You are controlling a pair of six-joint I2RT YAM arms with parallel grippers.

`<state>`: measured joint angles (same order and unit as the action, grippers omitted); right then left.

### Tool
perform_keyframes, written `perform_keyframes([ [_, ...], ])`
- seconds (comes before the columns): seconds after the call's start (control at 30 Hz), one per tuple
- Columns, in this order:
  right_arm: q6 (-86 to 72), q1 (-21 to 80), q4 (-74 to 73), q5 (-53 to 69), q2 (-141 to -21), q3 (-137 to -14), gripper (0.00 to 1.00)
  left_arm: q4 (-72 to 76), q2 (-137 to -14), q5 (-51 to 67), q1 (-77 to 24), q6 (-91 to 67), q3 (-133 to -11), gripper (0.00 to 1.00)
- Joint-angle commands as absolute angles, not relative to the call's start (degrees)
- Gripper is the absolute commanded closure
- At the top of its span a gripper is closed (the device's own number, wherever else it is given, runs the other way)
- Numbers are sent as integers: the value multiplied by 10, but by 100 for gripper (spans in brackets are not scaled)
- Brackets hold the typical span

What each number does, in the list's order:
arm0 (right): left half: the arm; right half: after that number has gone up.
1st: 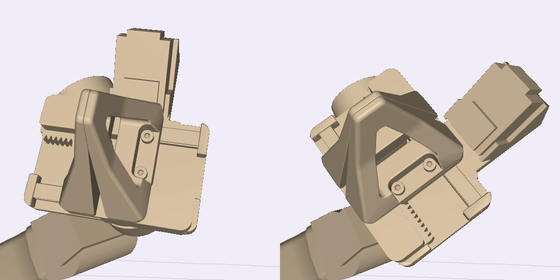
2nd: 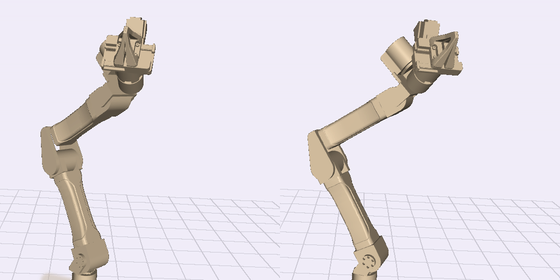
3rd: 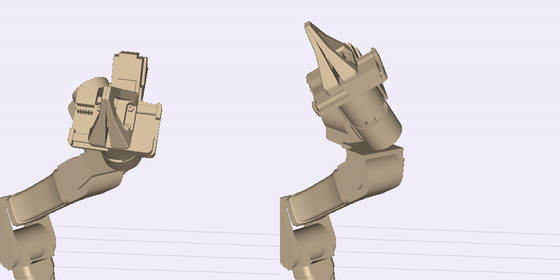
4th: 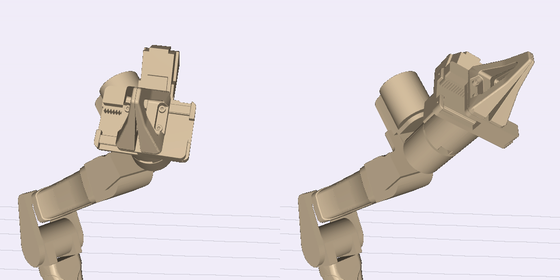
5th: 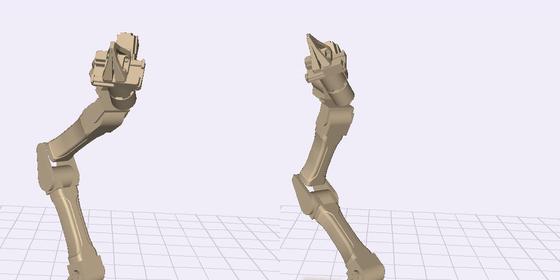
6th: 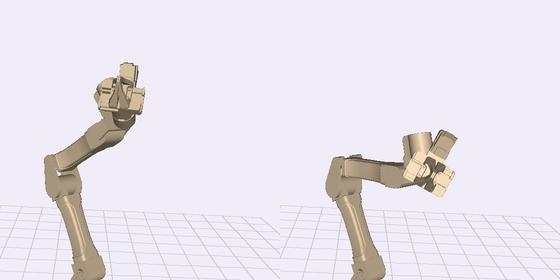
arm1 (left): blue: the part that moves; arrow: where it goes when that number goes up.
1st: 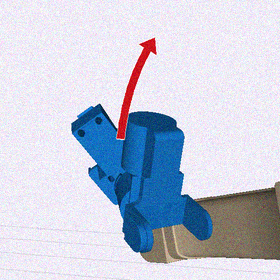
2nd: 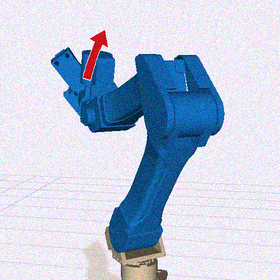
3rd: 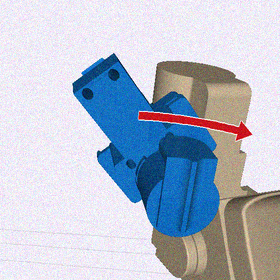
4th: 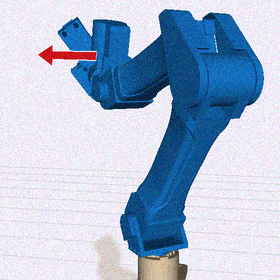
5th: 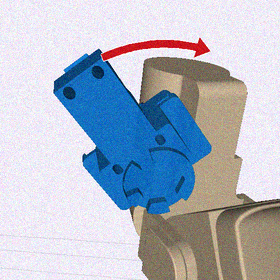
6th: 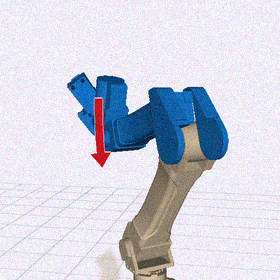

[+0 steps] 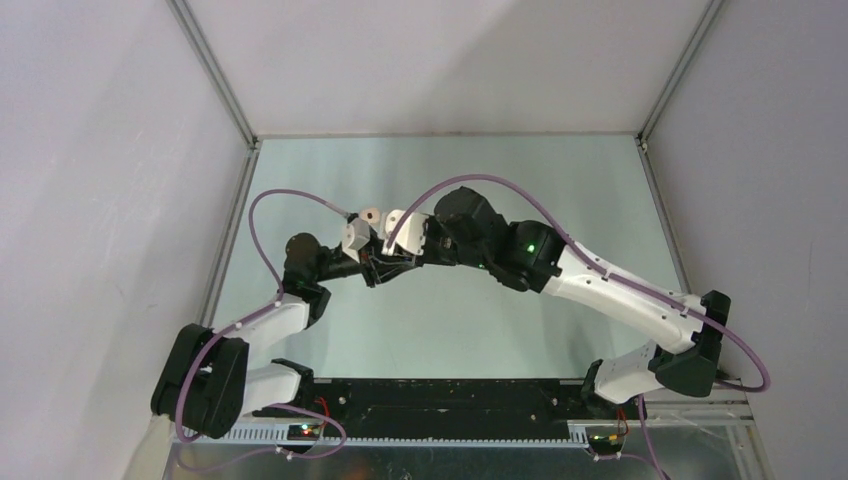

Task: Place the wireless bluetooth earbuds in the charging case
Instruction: Place the earbud in the charging case.

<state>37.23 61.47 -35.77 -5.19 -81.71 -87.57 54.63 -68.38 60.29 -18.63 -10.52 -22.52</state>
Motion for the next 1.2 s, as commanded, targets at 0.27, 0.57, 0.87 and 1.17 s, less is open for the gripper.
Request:
perform_keyframes([
  [0.27,427,663,-328,-160,-842,-860,89,535,-677,622,-190,-83,-247,100],
  [0.57,433,667,-315,-166,-853,-843,89,532,-674,624,-191,-80,-247,100],
  [0.87,435,675,-313,-170,-864,-844,89,530,-673,624,-191,-80,-247,100],
  [1.17,440,683,-320,-174,-861,-836,90,526,-668,621,-191,-78,-247,100],
])
